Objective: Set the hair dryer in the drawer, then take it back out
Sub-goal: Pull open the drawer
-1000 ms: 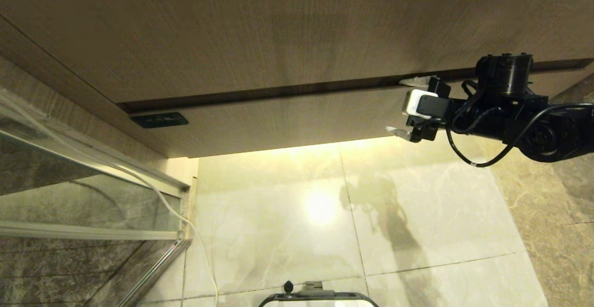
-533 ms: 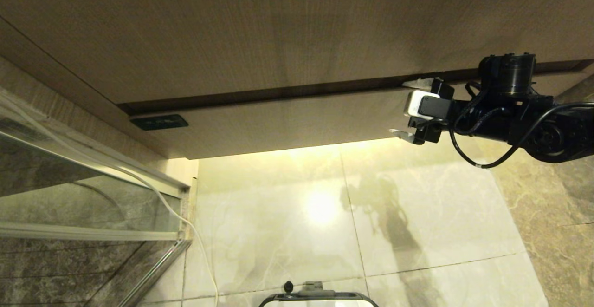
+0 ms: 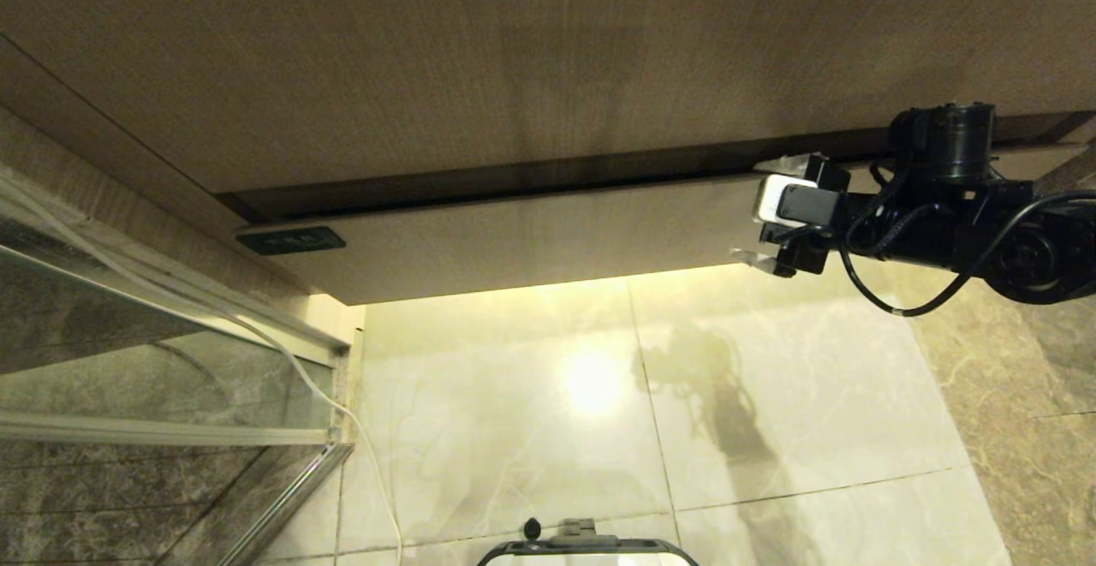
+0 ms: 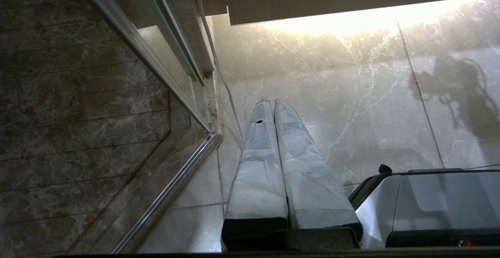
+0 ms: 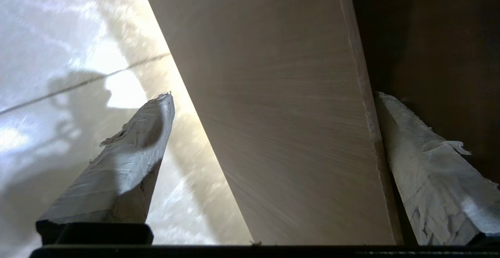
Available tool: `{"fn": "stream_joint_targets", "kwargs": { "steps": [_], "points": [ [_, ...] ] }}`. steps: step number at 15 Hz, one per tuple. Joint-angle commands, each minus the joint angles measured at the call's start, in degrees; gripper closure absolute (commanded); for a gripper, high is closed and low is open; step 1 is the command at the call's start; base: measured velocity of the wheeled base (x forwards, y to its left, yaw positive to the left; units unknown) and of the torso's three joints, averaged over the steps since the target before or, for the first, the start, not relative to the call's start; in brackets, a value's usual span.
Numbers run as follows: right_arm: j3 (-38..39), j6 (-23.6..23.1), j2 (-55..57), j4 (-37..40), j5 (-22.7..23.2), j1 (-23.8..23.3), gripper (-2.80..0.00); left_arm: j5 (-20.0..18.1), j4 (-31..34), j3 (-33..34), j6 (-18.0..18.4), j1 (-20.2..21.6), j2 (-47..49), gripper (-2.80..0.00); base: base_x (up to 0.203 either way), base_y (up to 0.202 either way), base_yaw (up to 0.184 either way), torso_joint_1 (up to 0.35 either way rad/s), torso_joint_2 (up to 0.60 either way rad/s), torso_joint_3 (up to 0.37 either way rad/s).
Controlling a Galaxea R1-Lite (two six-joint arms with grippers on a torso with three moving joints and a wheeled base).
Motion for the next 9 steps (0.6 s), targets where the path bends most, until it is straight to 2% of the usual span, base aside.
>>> {"fn": "stream_joint_targets", "kwargs": {
  "steps": [1,9],
  "points": [
    [0.5,-0.6,-0.2,1.2,0.1,0.1,-2.80,0.0,0.0,0.0,0.0,0.0,0.0,0.00,0.000,0.000,0.000,0.000,0.00,0.000],
    [0.9,-0.7,-2.2,5.3,-1.0,0.7,-2.80,0.0,0.0,0.0,0.0,0.0,0.0,0.00,0.000,0.000,0.000,0.000,0.00,0.000]
  ]
}}
